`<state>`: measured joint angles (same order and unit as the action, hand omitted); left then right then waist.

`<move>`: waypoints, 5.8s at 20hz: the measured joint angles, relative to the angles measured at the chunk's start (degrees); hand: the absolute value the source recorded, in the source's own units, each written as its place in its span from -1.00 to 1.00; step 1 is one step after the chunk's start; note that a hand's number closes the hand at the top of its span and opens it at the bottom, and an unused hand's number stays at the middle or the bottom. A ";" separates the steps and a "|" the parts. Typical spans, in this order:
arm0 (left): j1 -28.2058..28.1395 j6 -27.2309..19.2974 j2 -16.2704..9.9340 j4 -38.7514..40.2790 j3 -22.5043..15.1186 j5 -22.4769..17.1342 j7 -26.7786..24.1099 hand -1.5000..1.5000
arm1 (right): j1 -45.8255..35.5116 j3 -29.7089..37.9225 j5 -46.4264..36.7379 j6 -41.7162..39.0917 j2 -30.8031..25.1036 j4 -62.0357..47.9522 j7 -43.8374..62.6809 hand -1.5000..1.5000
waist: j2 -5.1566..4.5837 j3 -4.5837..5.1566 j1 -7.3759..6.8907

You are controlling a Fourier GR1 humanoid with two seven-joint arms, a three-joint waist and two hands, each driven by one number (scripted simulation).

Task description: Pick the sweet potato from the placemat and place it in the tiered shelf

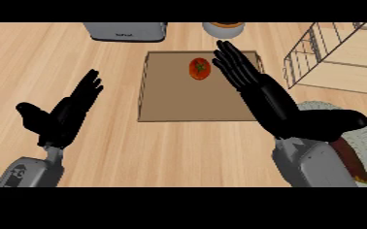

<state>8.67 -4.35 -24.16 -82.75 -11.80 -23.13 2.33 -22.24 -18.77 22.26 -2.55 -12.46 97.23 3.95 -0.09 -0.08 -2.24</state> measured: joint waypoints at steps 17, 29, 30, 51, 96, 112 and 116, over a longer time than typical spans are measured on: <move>-8.16 -6.26 0.64 5.91 2.93 -1.16 7.46 0.00 | 24.24 32.89 -11.75 -10.87 -37.80 -27.79 -24.00 -1.00 | -0.26 -0.24 5.13; -6.30 -5.64 2.01 7.02 3.00 0.80 9.68 0.00 | 33.58 35.83 -15.94 -26.98 -49.81 -26.86 -30.99 -1.00 | 0.22 0.14 3.18; -6.24 -5.35 1.88 6.94 3.09 0.84 10.01 0.00 | 33.99 35.60 -16.29 -26.13 -49.36 -24.47 -28.42 -1.00 | 0.24 0.17 3.13; -6.53 -3.92 4.81 5.78 4.83 4.27 11.32 0.00 | 29.14 21.35 -36.18 -14.46 -35.13 1.20 15.43 -1.00 | 0.10 0.11 2.11; -5.79 3.62 12.15 5.98 14.57 13.54 13.55 0.00 | 19.50 24.41 -73.57 -4.87 -14.42 -27.47 -0.52 1.00 | 0.41 0.78 2.03; -7.19 3.99 12.27 4.08 14.95 13.85 14.02 0.00 | 21.77 20.84 -75.96 -7.86 -15.08 -23.12 -9.71 1.00 | 0.29 0.97 2.95; -7.31 4.16 11.91 3.77 15.16 13.72 14.76 0.00 | 18.47 20.70 -70.93 -12.76 -9.97 -19.78 -8.46 1.00 | 0.30 0.65 2.55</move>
<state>1.36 -0.18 -12.26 -78.98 3.36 -9.40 17.09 -3.77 1.94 -48.67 -15.31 -22.43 77.45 -4.51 0.21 0.58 0.31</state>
